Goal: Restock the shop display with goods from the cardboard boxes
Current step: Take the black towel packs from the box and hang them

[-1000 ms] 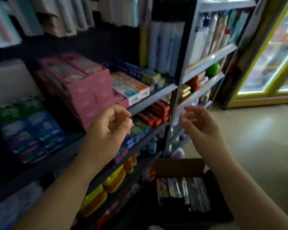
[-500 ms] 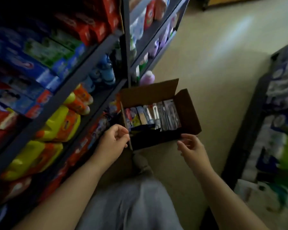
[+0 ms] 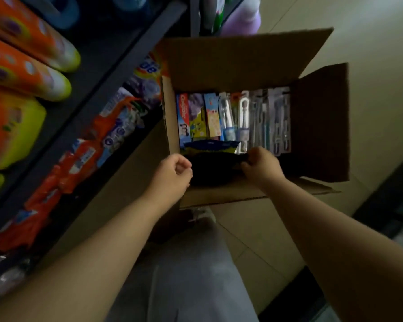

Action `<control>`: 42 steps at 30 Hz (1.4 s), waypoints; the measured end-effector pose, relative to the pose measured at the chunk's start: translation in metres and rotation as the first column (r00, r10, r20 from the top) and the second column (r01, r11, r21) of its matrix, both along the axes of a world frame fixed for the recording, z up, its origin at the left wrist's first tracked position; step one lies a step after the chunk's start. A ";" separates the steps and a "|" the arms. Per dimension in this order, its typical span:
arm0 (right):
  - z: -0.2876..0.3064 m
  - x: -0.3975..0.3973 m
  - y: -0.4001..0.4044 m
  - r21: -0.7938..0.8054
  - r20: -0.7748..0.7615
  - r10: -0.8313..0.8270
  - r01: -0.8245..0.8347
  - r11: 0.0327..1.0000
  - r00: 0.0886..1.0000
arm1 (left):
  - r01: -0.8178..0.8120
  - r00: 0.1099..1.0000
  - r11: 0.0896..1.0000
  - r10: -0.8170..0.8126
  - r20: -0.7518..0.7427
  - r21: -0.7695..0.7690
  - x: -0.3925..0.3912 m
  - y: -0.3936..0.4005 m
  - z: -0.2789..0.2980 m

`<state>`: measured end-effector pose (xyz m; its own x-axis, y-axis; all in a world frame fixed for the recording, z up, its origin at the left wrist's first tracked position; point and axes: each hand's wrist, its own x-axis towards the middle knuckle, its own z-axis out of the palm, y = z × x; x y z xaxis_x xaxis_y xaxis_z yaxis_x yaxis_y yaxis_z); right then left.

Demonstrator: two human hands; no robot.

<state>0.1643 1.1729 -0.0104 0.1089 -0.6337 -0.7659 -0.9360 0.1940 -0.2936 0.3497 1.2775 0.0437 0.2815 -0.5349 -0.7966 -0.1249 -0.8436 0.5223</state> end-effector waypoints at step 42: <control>0.105 -0.014 -0.048 -0.281 0.162 0.604 -0.550 0.786 0.780 | 0.266 0.964 0.951 -0.267 0.013 -0.159 0.011 -0.037 -0.002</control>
